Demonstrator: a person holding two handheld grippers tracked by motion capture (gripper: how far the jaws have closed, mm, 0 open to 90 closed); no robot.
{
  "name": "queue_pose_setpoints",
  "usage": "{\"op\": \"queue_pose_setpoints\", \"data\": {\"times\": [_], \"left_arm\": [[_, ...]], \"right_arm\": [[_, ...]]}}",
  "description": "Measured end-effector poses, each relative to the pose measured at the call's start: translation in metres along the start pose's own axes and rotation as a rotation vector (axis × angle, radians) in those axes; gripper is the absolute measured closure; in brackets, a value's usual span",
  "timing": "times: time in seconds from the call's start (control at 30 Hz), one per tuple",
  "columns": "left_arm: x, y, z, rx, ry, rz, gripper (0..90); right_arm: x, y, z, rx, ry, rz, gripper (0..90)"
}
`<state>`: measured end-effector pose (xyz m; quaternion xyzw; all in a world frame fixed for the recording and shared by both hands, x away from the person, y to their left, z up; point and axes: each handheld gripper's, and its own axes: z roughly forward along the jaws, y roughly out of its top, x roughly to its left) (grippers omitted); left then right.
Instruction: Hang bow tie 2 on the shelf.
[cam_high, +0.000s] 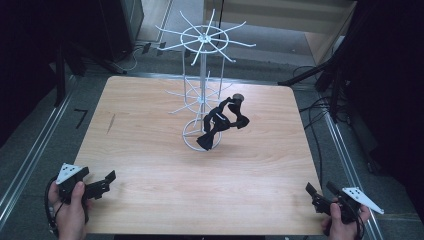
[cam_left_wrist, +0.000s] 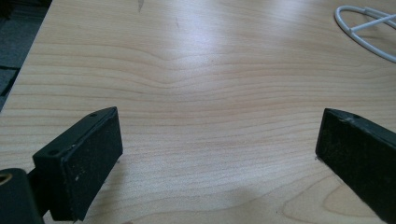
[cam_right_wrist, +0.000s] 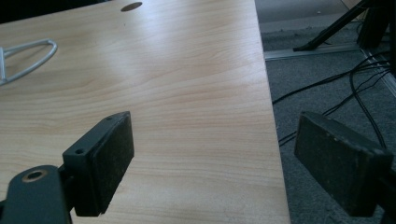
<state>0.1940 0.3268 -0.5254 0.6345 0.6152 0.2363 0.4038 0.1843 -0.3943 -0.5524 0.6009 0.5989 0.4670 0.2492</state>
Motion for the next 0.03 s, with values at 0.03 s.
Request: {"op": "queue_pose_setpoints", "data": {"times": [0.03], "left_arm": [[0.0003, -0.0001, -0.0002, -0.001, -0.001, -0.002, 1.0]], "right_arm": [[0.0010, 0.0000, 0.0006, 0.003, -0.006, -0.012, 12.3]]}}
